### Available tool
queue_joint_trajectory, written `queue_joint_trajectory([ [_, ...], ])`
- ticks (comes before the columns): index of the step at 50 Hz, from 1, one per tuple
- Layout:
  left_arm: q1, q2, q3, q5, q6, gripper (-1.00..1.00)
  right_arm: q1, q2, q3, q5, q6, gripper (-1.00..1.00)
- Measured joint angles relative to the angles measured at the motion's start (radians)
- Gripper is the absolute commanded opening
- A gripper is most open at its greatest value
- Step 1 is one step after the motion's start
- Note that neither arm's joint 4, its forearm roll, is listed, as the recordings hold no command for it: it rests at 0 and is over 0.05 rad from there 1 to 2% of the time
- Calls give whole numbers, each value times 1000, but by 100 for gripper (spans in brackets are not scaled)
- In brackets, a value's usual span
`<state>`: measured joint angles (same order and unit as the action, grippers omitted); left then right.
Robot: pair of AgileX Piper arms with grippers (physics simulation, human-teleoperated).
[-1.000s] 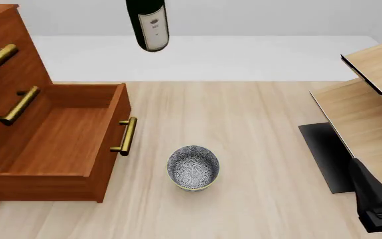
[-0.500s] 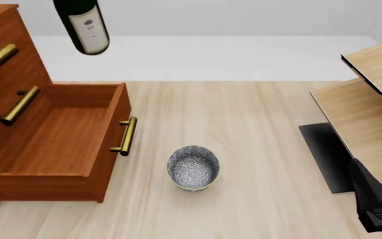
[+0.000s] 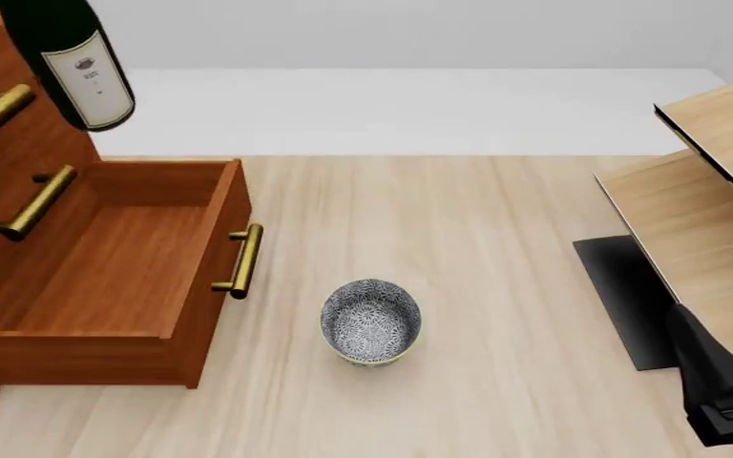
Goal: Put the wine bottle in the bottom drawer of the cabinet.
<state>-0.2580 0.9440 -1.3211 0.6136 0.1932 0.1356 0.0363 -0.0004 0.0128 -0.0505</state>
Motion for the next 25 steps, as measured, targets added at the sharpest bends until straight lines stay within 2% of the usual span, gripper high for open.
queue_joint_trajectory([
  [25,79,-15,66,46,-63,-100,7,2,0,0,-3,100],
])
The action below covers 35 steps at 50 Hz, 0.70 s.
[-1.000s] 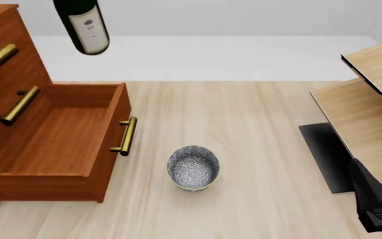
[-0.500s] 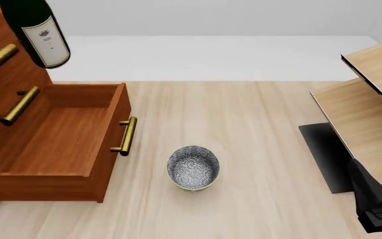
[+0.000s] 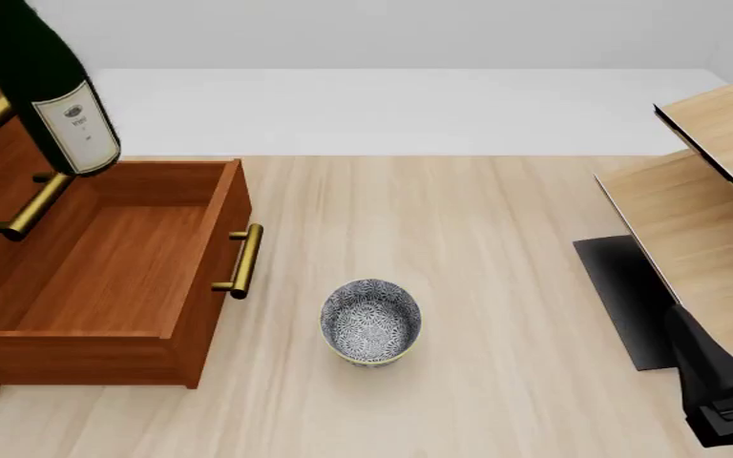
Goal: Put the wine bottle in the bottom drawer of the cabinet.
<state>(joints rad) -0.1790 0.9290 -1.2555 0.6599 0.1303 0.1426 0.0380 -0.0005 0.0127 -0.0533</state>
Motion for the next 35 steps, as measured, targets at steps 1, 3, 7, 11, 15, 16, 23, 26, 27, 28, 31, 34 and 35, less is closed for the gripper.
queue_joint_trajectory([
  [1,1,1,3,1,-2,-100,0,0,0,0,0,100],
  [3,2,1,12,1,-5,-100,1,-1,0,1,-1,100],
  [7,3,2,31,-1,-10,-100,2,-3,0,4,-2,100],
  [11,4,1,52,-3,-13,-100,2,-4,0,5,-2,100],
  [15,5,1,68,-5,-13,-100,3,-6,0,8,-2,100],
  [16,5,2,71,-5,-12,-100,3,-7,0,9,-2,100],
  [23,7,6,98,-13,-10,-100,4,-5,0,7,-1,100],
  [26,7,8,112,-18,-11,-100,4,-5,0,8,-1,100],
  [27,7,8,116,-20,-10,-100,4,-5,0,8,-1,100],
  [28,7,9,120,-22,-10,-100,4,-5,0,8,-1,100],
  [31,8,10,129,-26,-10,-100,5,-4,0,8,-1,100],
  [34,9,10,139,-30,-10,-100,5,-4,0,8,-1,100],
  [35,10,11,142,-31,-10,-100,5,-4,0,8,-1,100],
])
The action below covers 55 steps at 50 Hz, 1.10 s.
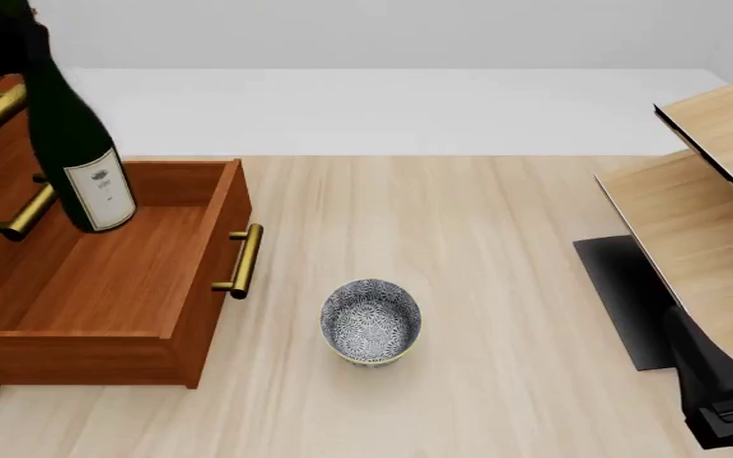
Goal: Put the wine bottle in the bottom drawer of the cabinet.
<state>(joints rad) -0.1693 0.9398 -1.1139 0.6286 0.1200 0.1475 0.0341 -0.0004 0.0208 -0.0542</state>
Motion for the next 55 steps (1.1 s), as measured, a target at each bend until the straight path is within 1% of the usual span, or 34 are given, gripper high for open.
queue_joint_trajectory([
  [31,11,15,89,-47,-52,-100,5,5,0,-1,-2,100],
  [55,0,14,168,-91,-94,-100,9,14,0,-8,-6,100],
])
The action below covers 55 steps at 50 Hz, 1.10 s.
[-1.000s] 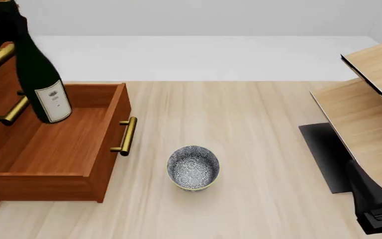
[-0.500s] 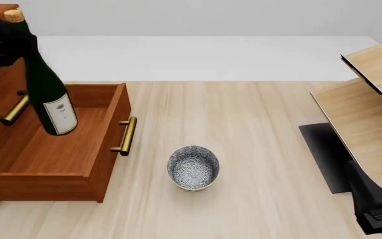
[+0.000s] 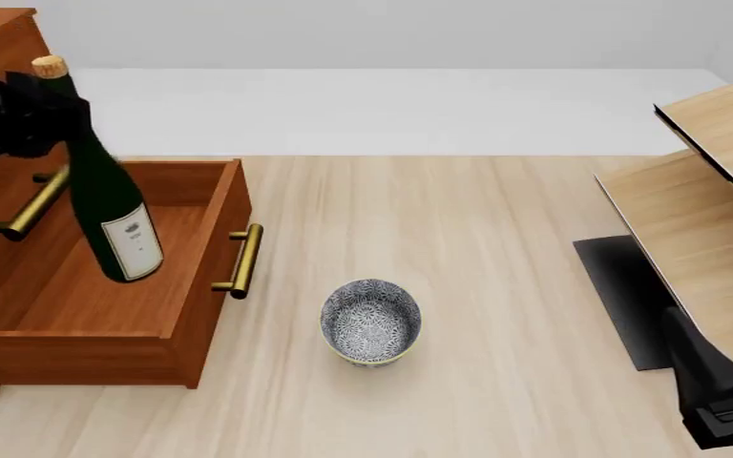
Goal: Put the wine bottle in the bottom drawer of the cabinet.
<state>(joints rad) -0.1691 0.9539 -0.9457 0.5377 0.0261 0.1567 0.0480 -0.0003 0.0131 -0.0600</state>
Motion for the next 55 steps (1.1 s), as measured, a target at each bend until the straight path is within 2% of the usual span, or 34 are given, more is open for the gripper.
queue_joint_trajectory([
  [55,-1,1,129,-84,-25,-100,8,-1,0,4,-5,100],
])
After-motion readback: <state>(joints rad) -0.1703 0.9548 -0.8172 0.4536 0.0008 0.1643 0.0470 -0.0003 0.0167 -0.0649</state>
